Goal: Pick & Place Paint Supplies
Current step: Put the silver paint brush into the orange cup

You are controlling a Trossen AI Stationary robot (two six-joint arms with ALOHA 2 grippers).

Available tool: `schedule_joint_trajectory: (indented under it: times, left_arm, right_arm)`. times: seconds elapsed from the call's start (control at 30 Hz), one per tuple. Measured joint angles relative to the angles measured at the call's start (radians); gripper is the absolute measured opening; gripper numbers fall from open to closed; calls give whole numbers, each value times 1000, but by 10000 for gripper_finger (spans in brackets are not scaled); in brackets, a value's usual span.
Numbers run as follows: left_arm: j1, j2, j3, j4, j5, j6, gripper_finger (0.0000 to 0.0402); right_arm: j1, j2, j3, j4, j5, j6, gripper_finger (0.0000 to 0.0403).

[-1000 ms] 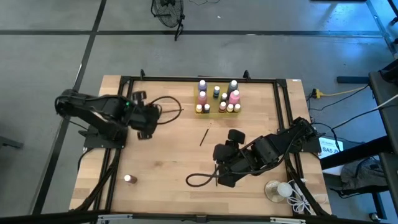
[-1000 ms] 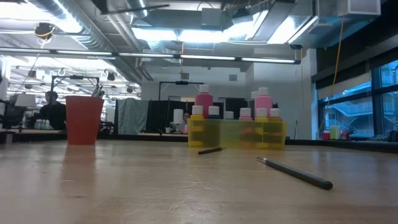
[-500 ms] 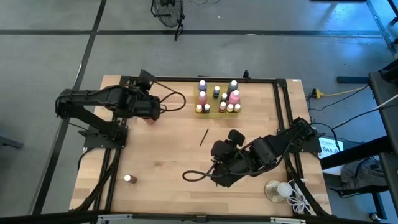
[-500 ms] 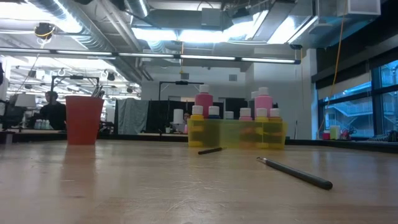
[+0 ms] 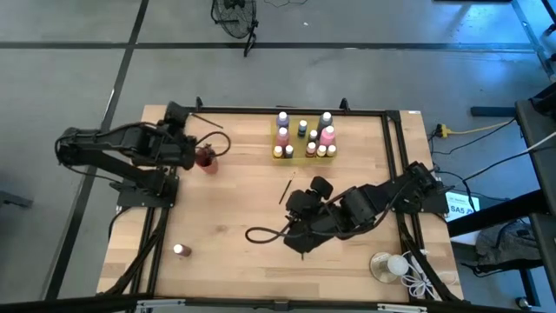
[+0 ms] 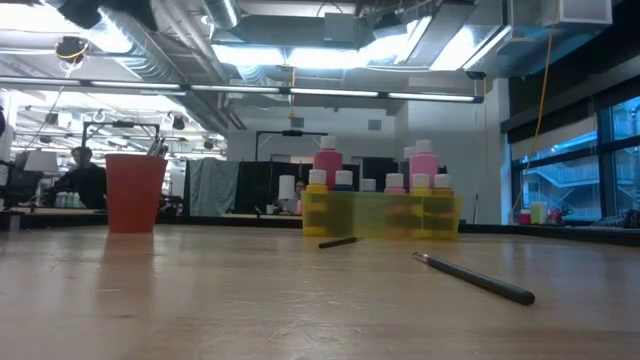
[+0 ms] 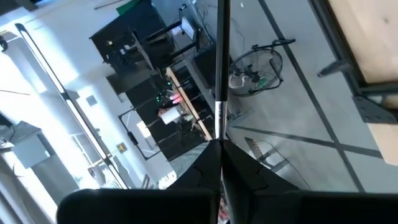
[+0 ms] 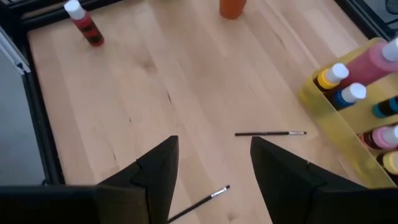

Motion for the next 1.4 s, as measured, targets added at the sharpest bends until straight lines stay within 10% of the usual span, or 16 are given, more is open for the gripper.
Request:
schedule_joint_trajectory:
  times: [0.47, 0.77, 1.4]
  left_arm:
    - [-24, -104, -358, 1, 66, -9, 2]
    - [-101, -108, -322, 3, 150, -64, 3]
    - [82, -266, -340, 3, 228, -91, 3]
  right_arm:
    - [-17, 0, 0, 44, -5, -28, 203]
    - [-17, 0, 0, 68, -5, -28, 203]
    - [-10, 0, 0, 102, -7, -6, 203]
